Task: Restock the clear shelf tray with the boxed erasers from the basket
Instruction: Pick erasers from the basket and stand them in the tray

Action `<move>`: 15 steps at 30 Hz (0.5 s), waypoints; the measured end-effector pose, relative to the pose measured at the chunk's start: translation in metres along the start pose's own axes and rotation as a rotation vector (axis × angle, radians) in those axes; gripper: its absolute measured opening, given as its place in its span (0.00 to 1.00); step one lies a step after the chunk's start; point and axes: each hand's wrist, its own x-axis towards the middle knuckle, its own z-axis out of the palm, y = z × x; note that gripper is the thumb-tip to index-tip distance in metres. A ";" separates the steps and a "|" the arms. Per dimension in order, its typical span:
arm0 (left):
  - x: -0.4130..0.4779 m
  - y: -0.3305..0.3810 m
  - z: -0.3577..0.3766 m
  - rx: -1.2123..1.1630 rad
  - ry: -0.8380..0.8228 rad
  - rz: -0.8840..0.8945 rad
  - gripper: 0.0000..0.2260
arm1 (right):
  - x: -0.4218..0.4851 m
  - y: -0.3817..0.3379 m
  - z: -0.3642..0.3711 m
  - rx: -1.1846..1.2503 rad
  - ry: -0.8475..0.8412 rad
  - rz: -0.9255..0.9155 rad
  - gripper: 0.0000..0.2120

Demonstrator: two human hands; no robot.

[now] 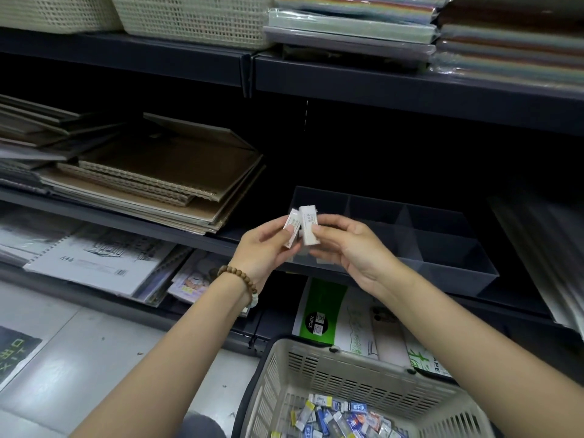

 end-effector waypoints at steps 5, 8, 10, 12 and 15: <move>-0.001 0.001 0.001 0.074 -0.010 0.007 0.13 | 0.001 0.005 0.001 -0.172 0.116 -0.059 0.04; -0.002 0.003 0.000 0.104 -0.029 0.059 0.17 | 0.000 0.003 -0.001 -0.226 0.089 -0.089 0.07; -0.002 0.006 -0.001 0.152 -0.037 0.085 0.16 | 0.000 0.000 -0.002 -0.243 0.061 -0.106 0.09; -0.001 0.007 -0.002 0.220 -0.053 0.118 0.15 | 0.001 -0.007 -0.004 -0.301 0.011 -0.143 0.13; -0.001 0.006 -0.002 0.344 -0.078 0.200 0.14 | 0.004 -0.018 -0.007 -0.427 -0.113 -0.188 0.14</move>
